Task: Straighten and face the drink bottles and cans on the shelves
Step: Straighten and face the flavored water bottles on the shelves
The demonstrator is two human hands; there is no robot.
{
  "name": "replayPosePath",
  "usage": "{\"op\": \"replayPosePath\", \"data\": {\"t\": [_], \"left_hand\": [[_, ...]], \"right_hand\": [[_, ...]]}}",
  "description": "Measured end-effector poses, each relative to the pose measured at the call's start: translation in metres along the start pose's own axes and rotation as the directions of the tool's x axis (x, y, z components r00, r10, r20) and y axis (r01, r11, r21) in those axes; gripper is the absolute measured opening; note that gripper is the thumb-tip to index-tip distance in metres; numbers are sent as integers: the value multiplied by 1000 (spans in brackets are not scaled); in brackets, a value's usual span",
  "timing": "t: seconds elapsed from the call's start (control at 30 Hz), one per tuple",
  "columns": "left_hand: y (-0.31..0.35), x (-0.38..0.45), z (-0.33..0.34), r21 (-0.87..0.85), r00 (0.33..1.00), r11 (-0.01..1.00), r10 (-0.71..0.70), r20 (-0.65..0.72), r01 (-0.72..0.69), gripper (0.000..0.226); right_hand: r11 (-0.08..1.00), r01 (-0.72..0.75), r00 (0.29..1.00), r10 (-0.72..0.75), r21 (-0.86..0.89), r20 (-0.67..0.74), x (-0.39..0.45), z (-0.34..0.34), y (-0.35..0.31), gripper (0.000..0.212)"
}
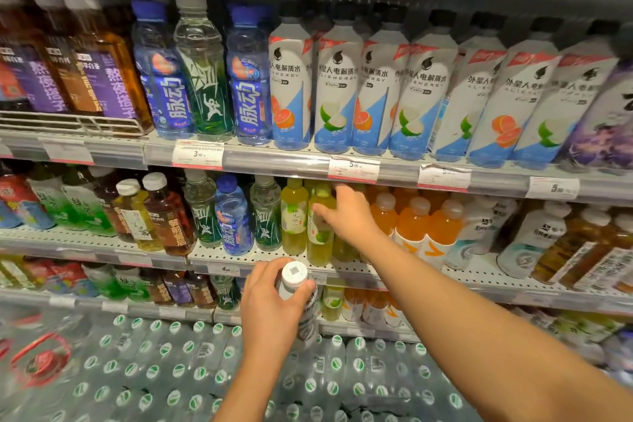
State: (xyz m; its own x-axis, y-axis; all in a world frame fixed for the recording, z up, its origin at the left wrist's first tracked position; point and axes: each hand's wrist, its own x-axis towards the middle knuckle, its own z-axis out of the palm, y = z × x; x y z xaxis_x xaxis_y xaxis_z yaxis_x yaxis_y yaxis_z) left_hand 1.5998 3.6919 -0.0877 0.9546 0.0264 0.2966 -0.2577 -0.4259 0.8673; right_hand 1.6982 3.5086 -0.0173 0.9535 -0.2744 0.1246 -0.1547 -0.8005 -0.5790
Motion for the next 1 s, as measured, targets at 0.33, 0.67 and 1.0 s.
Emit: {"op": "replayPosePath", "data": {"t": [0.33, 0.67, 1.0], "left_hand": [[28, -11, 52, 27, 996, 999, 26, 80, -28, 41], [105, -56, 148, 60, 980, 998, 21, 198, -33, 44], [152, -55, 183, 111, 803, 852, 429, 413, -512, 45]], "right_hand": [[946, -5, 990, -41, 323, 136, -168, 10, 99, 47], [962, -190, 981, 194, 195, 0, -199, -43, 167, 75], [925, -280, 917, 337, 258, -214, -207, -91, 242, 61]]}}
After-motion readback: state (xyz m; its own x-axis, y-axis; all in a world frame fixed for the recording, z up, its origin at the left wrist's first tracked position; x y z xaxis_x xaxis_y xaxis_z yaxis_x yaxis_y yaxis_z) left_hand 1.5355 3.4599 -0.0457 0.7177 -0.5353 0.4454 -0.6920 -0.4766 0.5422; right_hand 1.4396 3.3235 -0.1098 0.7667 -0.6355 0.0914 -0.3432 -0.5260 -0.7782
